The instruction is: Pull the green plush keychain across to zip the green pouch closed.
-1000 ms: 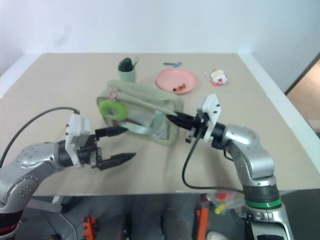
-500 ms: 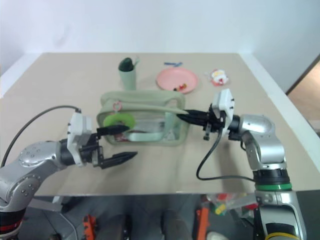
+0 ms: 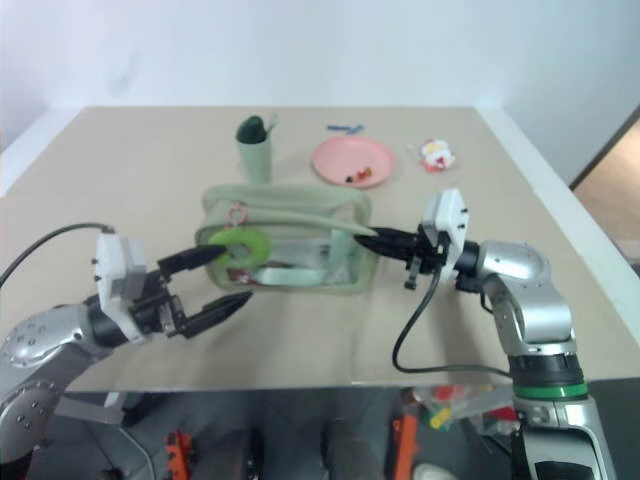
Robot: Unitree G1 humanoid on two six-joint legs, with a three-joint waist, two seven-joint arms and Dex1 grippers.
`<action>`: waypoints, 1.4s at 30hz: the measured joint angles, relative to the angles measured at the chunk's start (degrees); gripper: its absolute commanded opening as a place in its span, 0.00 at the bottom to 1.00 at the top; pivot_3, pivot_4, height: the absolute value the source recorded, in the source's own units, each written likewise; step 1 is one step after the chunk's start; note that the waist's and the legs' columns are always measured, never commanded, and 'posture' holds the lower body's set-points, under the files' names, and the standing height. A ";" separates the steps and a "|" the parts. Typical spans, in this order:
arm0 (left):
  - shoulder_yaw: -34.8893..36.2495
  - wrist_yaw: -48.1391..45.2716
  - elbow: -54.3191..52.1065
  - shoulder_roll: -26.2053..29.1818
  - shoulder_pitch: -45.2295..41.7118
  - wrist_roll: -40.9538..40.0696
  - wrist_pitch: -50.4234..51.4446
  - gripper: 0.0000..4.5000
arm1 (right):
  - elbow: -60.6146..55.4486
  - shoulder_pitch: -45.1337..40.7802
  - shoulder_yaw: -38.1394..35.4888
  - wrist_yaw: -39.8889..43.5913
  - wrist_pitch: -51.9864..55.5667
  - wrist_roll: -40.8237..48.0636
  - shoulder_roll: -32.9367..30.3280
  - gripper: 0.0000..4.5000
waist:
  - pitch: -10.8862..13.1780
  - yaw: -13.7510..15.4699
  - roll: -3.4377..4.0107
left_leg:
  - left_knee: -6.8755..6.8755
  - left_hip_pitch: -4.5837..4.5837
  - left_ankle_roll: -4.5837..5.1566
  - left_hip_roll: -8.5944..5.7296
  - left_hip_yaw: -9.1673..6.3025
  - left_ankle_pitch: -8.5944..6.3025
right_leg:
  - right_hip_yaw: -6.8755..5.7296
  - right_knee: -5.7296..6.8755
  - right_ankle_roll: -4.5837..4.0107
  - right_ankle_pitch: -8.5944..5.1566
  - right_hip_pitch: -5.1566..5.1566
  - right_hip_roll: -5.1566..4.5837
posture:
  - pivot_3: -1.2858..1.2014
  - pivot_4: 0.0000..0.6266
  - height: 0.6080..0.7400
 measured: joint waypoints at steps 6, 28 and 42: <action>0.71 4.74 0.51 -2.26 -2.33 2.48 -2.52 1.00 | 0.33 -0.64 0.28 -0.25 -0.47 -1.03 0.30 0.01 | 0.00 0.01 0.00 | 0.04 0.03 0.02 -0.02 0.03 0.04 | 0.06 0.00 -0.15 0.01 0.02 0.02 | 0.52 0.24 1.00; -3.88 6.98 5.14 -3.51 -2.72 -0.31 2.55 0.46 | 0.63 -2.09 1.24 -0.80 -0.70 -2.27 0.44 0.00 | 0.00 -0.08 0.00 | 0.00 0.07 0.02 0.04 0.04 0.04 | 0.07 0.00 -0.11 0.10 0.00 0.10 | 0.52 0.24 1.00; -4.39 4.54 7.81 -4.03 -2.75 0.59 2.03 0.00 | 1.12 -2.68 1.55 -0.76 -0.73 -2.82 0.44 0.00 | 0.00 -0.09 0.00 | 0.00 0.08 0.02 0.06 0.05 0.04 | 0.08 0.00 -0.16 0.07 0.00 0.11 | 0.52 0.24 1.00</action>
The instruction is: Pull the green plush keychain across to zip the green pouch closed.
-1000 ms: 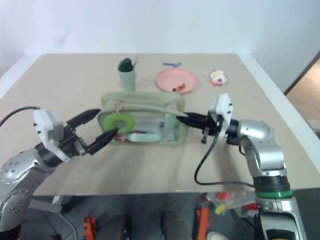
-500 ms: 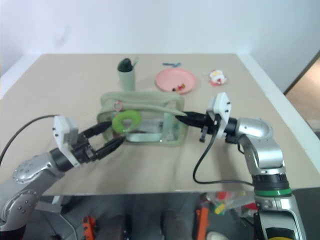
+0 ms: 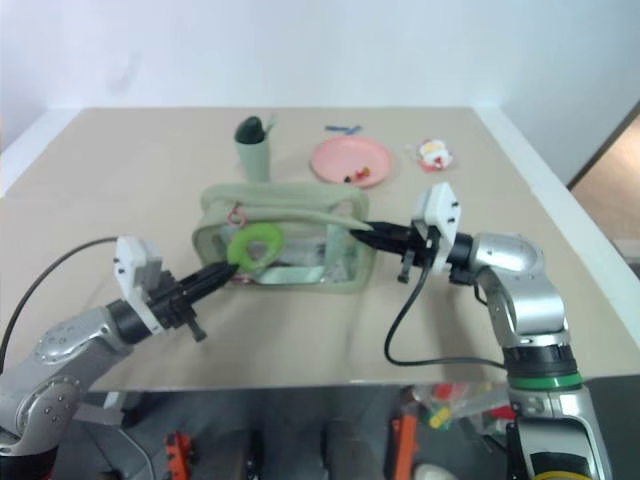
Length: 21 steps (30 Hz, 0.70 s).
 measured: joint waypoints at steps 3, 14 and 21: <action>0.49 -1.06 -0.02 0.00 -0.22 -1.60 -0.38 0.00 | 0.00 0.00 0.00 0.00 0.00 -0.01 0.00 0.00 | 0.00 0.00 0.00 | 0.00 0.00 0.00 0.01 -0.01 0.00 | -0.02 0.00 0.00 0.00 0.00 0.00 | 0.52 0.24 1.00; 2.53 1.13 1.72 3.65 -23.91 -14.48 5.84 0.00 | 0.64 -0.41 0.31 0.20 -0.11 -0.38 -0.08 0.00 | 0.01 -0.27 -0.02 | 0.02 -0.03 0.04 -0.06 -0.02 0.04 | 0.04 -0.02 0.19 0.14 0.01 0.02 | 0.52 0.24 1.00; -2.92 -0.35 11.02 1.10 -28.73 -6.12 4.03 0.00 | 0.68 -0.72 0.35 0.16 -0.26 -0.50 -0.10 0.00 | 0.01 -0.26 -0.02 | -0.03 -0.06 0.03 -0.06 -0.04 0.04 | 0.01 -0.03 0.18 0.11 -0.01 0.02 | 0.52 0.24 1.00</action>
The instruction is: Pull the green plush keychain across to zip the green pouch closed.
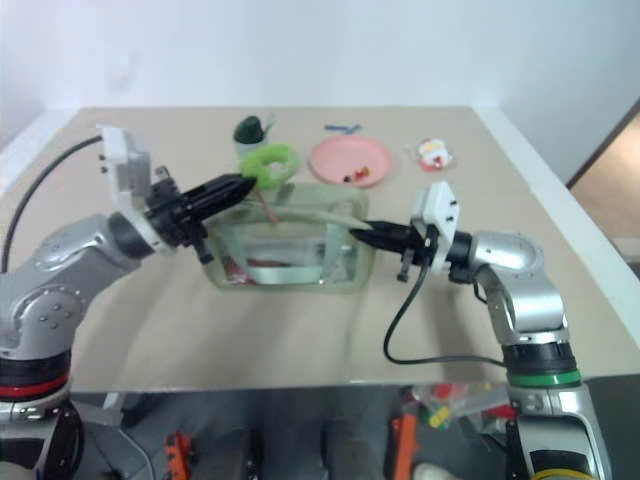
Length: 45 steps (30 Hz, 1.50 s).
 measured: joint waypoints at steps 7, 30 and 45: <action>-2.94 -3.51 3.45 0.06 -1.49 5.08 -0.05 0.00 | -0.01 0.02 0.00 -0.14 -0.05 -0.05 -0.02 0.00 | 0.00 -0.01 0.00 | 0.00 0.00 0.00 -0.01 -0.01 0.00 | -0.01 0.01 0.00 0.00 0.00 0.00 | 0.52 0.24 1.00; 9.53 -11.00 -10.45 15.07 10.45 -4.36 9.43 0.99 | -0.02 0.66 -0.07 0.25 -0.97 0.00 -0.71 0.00 | 0.01 -0.54 0.00 | -0.06 -0.04 0.00 -0.03 -0.03 -0.01 | -0.11 0.01 0.00 -0.15 -0.02 -0.15 | 0.52 0.24 1.00; 14.43 -1.21 -8.23 7.66 21.56 3.03 0.83 0.94 | 0.63 -1.06 0.50 0.74 0.36 -0.06 -0.52 0.00 | 0.01 -0.60 -0.01 | -0.04 -0.03 0.00 -0.06 -0.01 0.00 | -0.08 0.01 -0.02 -0.14 -0.02 -0.15 | 0.52 0.24 1.00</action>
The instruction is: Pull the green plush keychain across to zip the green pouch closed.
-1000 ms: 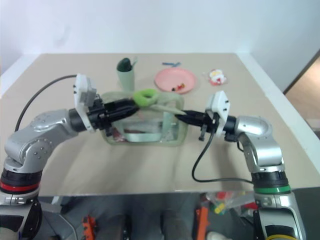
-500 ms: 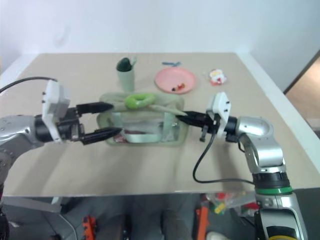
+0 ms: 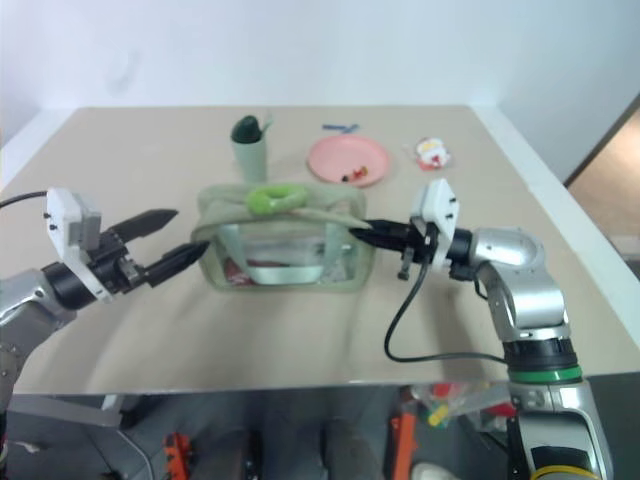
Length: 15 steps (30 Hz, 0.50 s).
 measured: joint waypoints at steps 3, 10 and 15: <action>-2.55 -0.99 1.49 -0.67 -1.28 1.86 -1.83 0.74 | -0.04 0.01 0.00 -0.09 0.20 0.00 0.01 0.00 | 0.00 -0.02 0.00 | 0.02 -0.01 0.00 0.00 0.01 0.00 | 0.02 0.00 0.00 0.02 0.00 0.00 | 0.52 0.24 1.00; -5.41 -2.95 4.78 -1.95 -2.86 4.36 -4.44 0.21 | -0.30 0.18 0.00 -0.18 0.57 0.00 -0.01 0.00 | 0.00 -0.07 0.00 | 0.00 -0.01 0.00 0.03 0.00 0.00 | 0.00 0.00 0.02 0.03 0.00 0.02 | 0.52 0.24 1.00; -5.93 -4.84 6.17 -1.94 -3.49 5.29 -5.25 0.00 | -1.31 1.58 -0.21 0.02 2.39 0.87 -0.56 0.21 | 0.00 -0.06 0.00 | -0.01 -0.02 0.00 0.01 0.00 0.00 | 0.00 0.00 0.02 0.02 0.00 0.00 | 0.52 0.24 1.00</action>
